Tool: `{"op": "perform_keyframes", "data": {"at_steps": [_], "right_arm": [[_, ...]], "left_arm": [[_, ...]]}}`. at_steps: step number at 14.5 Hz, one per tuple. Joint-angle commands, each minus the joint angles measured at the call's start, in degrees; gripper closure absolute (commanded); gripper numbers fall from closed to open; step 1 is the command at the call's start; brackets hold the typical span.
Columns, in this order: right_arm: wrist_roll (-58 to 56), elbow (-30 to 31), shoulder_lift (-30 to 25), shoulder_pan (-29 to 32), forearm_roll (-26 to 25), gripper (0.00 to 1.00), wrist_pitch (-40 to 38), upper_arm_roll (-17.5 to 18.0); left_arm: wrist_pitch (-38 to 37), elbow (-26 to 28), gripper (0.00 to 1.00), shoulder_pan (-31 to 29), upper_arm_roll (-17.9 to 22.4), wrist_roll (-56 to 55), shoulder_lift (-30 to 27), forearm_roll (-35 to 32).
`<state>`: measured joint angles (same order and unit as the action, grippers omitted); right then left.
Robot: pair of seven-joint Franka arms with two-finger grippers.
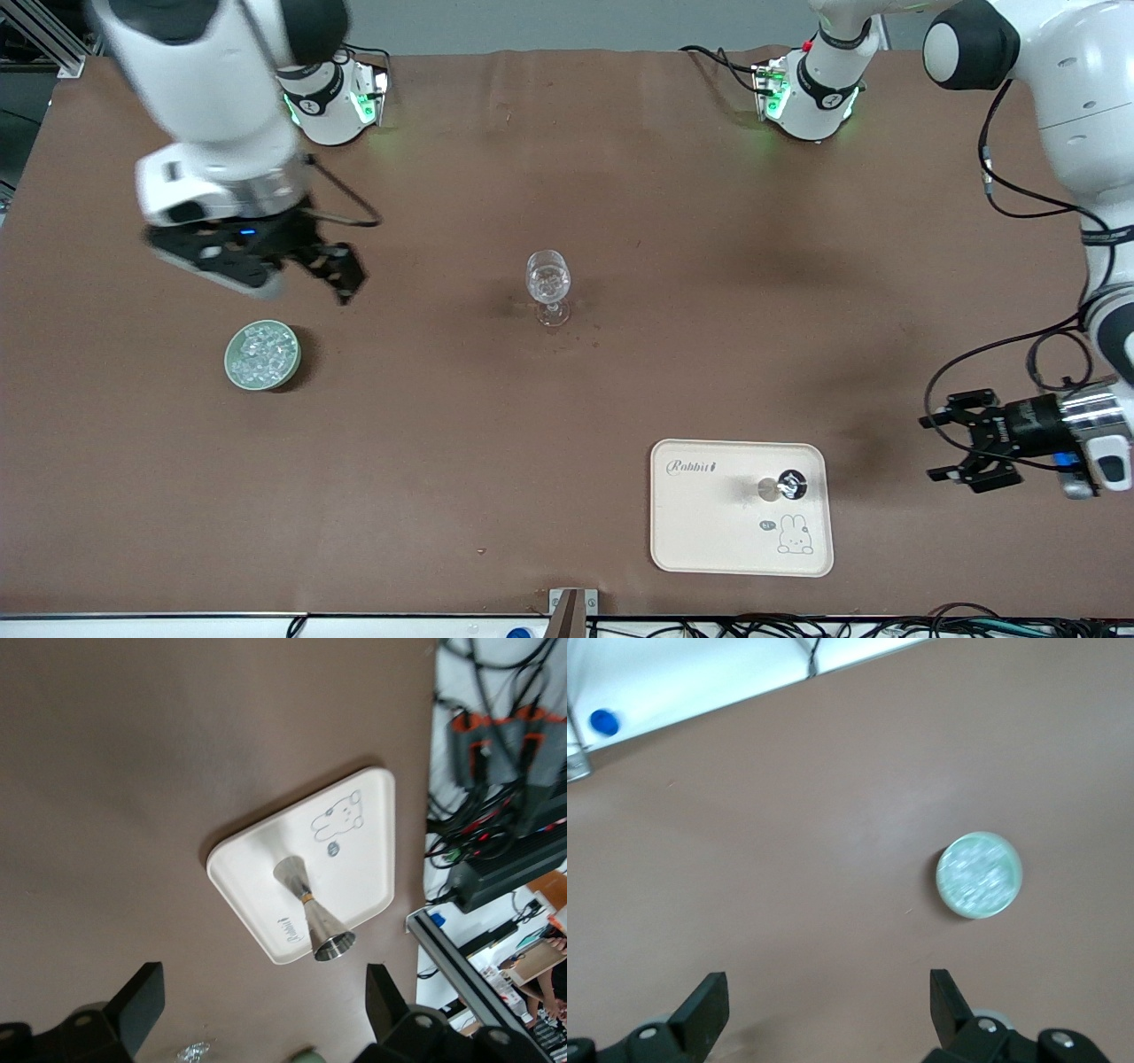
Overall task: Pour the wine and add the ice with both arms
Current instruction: 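Set down the jigger with the left gripper while the right gripper withdraws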
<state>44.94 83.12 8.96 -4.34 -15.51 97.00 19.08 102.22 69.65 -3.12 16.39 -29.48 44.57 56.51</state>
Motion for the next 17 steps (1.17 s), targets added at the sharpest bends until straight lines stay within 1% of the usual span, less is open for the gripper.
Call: {"op": "perform_keyframes", "data": {"at_steps": [1, 2, 3, 4, 6, 7, 9, 10, 12, 15, 17], "right_arm": [[-10.44, 2.31, -4.11, 0.39, 3.27, 0.00, -0.23, -7.09], [-17.28, 2.49, -5.25, 0.47, 5.12, 0.00, -0.84, -10.95], [-23.26, 2.49, -5.88, 0.48, 7.40, 0.00, -2.24, -14.12], [-26.28, 2.57, -6.66, 0.74, 8.90, 0.00, -2.95, -16.24], [-31.81, 3.01, -7.64, 0.83, 9.18, 0.00, -3.48, -19.85], [-36.46, 2.93, -8.07, 0.83, 9.61, 0.00, -4.62, -21.69], [-40.62, 2.93, -8.87, 0.83, 11.19, 0.00, -5.15, -24.34], [-41.51, 2.93, -9.13, 1.09, 11.20, 0.00, -5.16, -24.52], [-41.87, 2.49, -8.78, 2.41, 11.29, 0.00, -4.37, -24.17], [-41.52, 1.87, -8.43, 3.02, 11.38, 0.00, -4.54, -24.09], [-41.78, 1.96, -8.43, 4.07, 11.72, 0.00, -4.89, -23.12]], "left_arm": [[-0.35, 1.28, 0.00, 0.66, 3.03, 1.26, -6.24, -2.88], [-0.35, 1.28, 0.00, 0.84, 3.03, 1.53, -8.08, -6.20], [-0.44, 1.45, 0.00, 1.01, 2.34, 3.53, -10.71, -11.46], [-0.44, 1.98, 0.00, 1.71, 0.50, 8.60, -13.35, -17.17], [-1.22, 5.04, 0.00, 2.42, -2.66, 15.30, -19.06, -27.63], [-1.32, 5.84, 0.00, 2.42, -4.68, 16.63, -21.26, -31.16], [-1.41, 7.43, 0.00, 2.51, -9.60, 18.75, -25.40, -39.51], [-1.58, 9.09, 0.00, 2.42, -12.58, 19.54, -27.94, -43.64], [-1.58, 14.17, 0.00, 2.77, -16.20, 22.69, -34.08, -49.54], [-1.58, 23.40, 0.00, 4.53, -16.57, 25.78, -43.66, -50.53], [-0.89, 29.55, 0.02, 5.14, -16.56, 26.58, -48.95, -51.84]]}}
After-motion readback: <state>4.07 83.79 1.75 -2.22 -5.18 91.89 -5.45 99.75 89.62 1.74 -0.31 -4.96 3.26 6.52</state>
